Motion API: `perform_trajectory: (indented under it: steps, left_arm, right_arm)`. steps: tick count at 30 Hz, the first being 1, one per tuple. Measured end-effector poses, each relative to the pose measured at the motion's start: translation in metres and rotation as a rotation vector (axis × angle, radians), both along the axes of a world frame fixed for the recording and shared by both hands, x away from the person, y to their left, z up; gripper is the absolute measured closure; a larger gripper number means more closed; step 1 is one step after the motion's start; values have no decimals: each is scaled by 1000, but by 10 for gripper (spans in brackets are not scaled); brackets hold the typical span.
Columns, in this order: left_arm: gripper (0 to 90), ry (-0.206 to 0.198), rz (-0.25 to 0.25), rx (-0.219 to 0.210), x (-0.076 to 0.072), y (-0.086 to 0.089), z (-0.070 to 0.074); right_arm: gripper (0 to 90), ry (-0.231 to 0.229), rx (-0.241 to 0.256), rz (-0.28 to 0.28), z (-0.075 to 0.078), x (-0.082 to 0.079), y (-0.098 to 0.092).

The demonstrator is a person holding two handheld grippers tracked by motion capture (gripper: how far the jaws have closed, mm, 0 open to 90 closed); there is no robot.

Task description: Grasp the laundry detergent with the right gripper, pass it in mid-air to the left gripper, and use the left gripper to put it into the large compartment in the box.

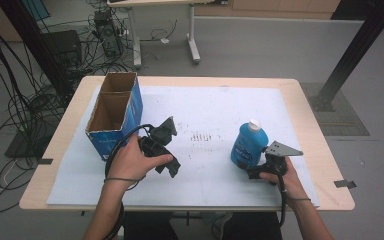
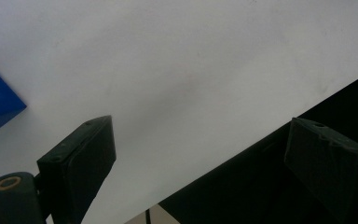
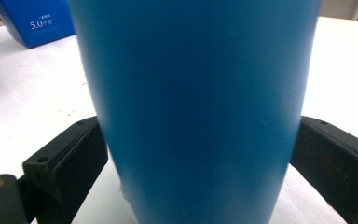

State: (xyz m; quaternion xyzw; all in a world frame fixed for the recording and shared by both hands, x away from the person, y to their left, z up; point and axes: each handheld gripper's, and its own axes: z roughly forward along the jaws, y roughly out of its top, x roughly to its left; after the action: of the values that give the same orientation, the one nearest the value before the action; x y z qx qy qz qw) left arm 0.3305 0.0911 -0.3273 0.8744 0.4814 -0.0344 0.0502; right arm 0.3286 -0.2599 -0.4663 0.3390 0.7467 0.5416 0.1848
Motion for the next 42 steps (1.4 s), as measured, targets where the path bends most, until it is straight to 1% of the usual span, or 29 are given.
perform_trajectory:
  steps: [6, 12, 25, 32, 34, 42]
  left_arm:
    - [91, -3, 2, -2, 0, 0, 0]
    - [91, -2, -1, -3, 0, 0, 0]
    - [91, 3, -3, -2, -1, 0, 0]
    - [91, 4, 1, -2, 0, 0, 0]
    - [91, 3, 0, -3, 0, 0, 0]
    - [91, 6, 1, -4, -1, -1, -1]
  right_arm:
    - [48, 5, 1, -5, -2, 1, 2]
    - [51, -7, 4, -7, -3, 3, 4]
    - [70, -14, 14, -20, -4, 4, 5]
    - [111, -26, 19, -35, -3, 4, 4]
    - [137, -33, 22, -41, -3, 4, 3]
    - [160, -37, 24, -38, -3, 4, 4]
